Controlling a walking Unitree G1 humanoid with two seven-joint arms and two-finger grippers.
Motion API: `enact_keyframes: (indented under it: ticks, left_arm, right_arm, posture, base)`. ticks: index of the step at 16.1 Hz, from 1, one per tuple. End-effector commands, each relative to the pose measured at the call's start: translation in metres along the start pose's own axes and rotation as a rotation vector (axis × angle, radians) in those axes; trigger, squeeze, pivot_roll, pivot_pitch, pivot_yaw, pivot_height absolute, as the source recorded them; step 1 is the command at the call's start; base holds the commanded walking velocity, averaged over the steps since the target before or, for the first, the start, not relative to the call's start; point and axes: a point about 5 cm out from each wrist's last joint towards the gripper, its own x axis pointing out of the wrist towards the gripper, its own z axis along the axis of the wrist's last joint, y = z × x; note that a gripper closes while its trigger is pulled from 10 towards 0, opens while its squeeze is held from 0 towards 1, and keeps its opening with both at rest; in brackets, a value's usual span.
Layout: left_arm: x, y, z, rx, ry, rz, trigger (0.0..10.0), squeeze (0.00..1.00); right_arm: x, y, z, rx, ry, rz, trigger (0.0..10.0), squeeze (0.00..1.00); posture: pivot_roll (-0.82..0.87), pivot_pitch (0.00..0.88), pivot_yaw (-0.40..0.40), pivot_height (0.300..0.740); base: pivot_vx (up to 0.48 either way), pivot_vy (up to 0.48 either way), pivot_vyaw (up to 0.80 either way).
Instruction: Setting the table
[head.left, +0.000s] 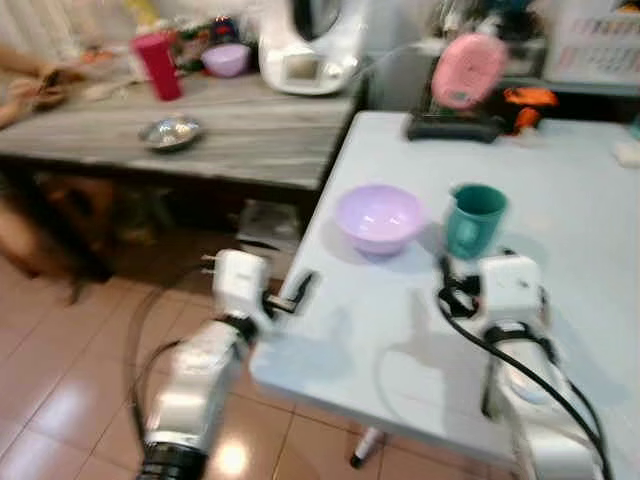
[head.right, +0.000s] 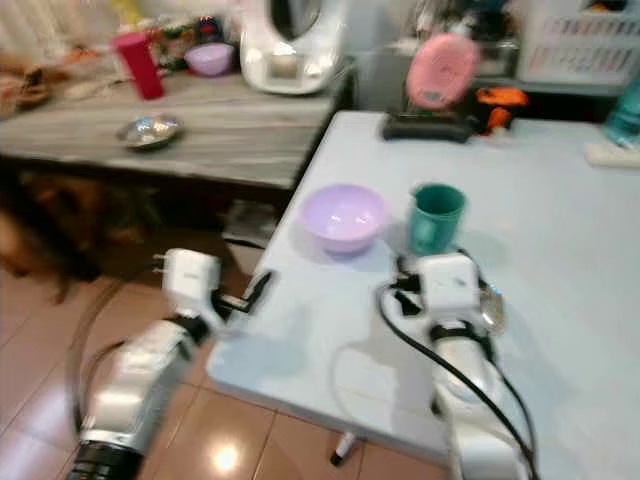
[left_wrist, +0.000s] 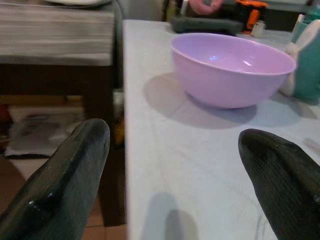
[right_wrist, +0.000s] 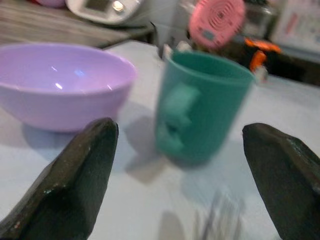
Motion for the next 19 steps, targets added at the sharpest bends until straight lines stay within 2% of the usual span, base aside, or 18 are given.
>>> enact_keyframes:
  ticks: [1, 6, 8, 9, 10, 14, 16, 17, 19]
  left_arm:
    - [-0.009, 0.013, -0.001, 0.026, 0.010, 0.043, 10.0, 0.00]
    - [-0.013, 0.011, -0.004, 0.045, 0.017, 0.024, 10.0, 0.00]
    - [-0.015, 0.011, -0.004, 0.055, 0.021, 0.004, 10.0, 0.00]
    - [-0.016, 0.011, -0.003, 0.058, 0.019, -0.018, 10.0, 0.00]
    - [-0.017, 0.009, 0.000, 0.066, 0.014, -0.055, 10.0, 0.00]
    - [-0.022, -0.002, 0.002, 0.061, 0.024, -0.180, 10.0, 0.00]
    - [-0.026, -0.002, -0.002, 0.047, 0.048, -0.194, 10.0, 0.00]
    - [-0.027, -0.002, -0.003, 0.039, 0.055, -0.198, 10.0, 0.00]
    - [-0.031, -0.007, -0.004, 0.035, 0.049, -0.238, 10.0, 0.00]
  right_arm:
    - [0.000, 0.012, 0.009, 0.012, -0.038, 0.046, 10.0, 0.00]
    - [0.001, 0.018, 0.014, -0.012, -0.057, 0.091, 10.0, 0.00]
    - [0.005, 0.016, 0.015, -0.024, -0.052, 0.088, 10.0, 0.00]
    - [0.010, 0.013, 0.017, -0.050, -0.043, 0.096, 10.0, 0.00]
    - [0.020, 0.010, 0.019, -0.116, -0.012, 0.142, 10.0, 0.00]
    - [0.044, -0.001, 0.022, -0.226, 0.059, 0.219, 10.0, 0.00]
    - [0.056, -0.009, 0.028, -0.267, 0.074, 0.261, 10.0, 0.00]
    - [0.058, -0.010, 0.028, -0.260, 0.089, 0.276, 10.0, 0.00]
    - [0.066, -0.011, 0.029, -0.307, 0.107, 0.327, 10.0, 0.00]
  posture:
    - [-0.30, 0.000, 0.078, 0.740]
    - [-0.30, 0.000, 0.075, 0.740]
    - [-0.30, 0.000, 0.073, 0.740]
    - [-0.29, 0.000, 0.070, 0.740]
    - [-0.29, 0.000, 0.068, 0.740]
    - [-0.30, 0.000, 0.062, 0.740]
    - [-0.30, 0.000, 0.057, 0.740]
    - [-0.30, 0.000, 0.056, 0.740]
    - [-0.29, 0.000, 0.053, 0.740]
  base:
    - [0.000, 0.000, 0.00]
    - [0.000, 0.000, 0.00]
    - [0.000, 0.000, 0.00]
    - [0.000, 0.000, 0.00]
    - [0.000, 0.000, 0.00]
    - [0.000, 0.000, 0.00]
    - [0.000, 0.000, 0.00]
    - [0.000, 0.000, 0.00]
    - [0.000, 0.000, 0.00]
